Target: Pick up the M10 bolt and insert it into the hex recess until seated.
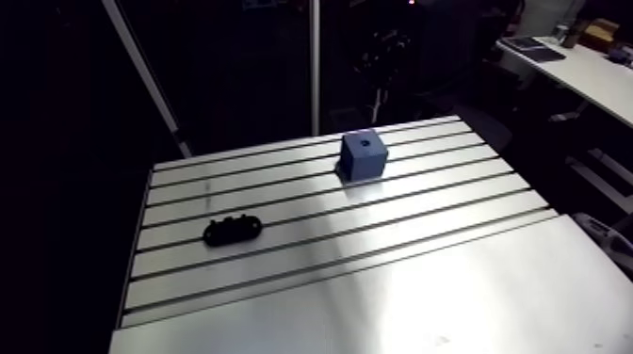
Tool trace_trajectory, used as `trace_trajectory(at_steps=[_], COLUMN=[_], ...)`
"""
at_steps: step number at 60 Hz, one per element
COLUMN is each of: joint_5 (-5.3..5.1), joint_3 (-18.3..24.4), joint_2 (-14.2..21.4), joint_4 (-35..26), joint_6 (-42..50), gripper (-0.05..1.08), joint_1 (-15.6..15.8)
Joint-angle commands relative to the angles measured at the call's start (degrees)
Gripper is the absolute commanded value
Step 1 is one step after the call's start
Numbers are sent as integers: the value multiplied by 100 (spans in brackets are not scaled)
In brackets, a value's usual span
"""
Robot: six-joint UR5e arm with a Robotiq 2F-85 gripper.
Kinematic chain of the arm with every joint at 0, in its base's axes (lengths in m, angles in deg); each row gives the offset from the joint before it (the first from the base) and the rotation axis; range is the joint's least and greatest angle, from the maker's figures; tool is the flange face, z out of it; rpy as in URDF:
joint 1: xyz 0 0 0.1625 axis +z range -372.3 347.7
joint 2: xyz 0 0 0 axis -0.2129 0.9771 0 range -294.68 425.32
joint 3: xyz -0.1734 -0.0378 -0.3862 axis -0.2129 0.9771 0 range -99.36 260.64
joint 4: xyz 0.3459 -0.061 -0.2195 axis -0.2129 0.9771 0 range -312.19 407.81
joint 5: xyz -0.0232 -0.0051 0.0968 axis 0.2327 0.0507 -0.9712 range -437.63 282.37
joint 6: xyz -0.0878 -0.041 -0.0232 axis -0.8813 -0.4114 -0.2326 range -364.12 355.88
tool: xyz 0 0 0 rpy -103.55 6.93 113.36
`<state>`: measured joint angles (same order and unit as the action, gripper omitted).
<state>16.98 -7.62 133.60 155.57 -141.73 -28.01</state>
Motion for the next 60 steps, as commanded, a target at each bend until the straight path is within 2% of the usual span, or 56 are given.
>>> trace_trajectory(at_steps=[1, 15, 60], joint_5=[-33, -147, -148], joint_3=[-10, 49, 35], joint_2=[-88, -229, -382], joint_4=[-22, -13, 31], joint_6=[-321, -325, -325], gripper=[103, 103, 103], joint_1=[-2, -10, -28])
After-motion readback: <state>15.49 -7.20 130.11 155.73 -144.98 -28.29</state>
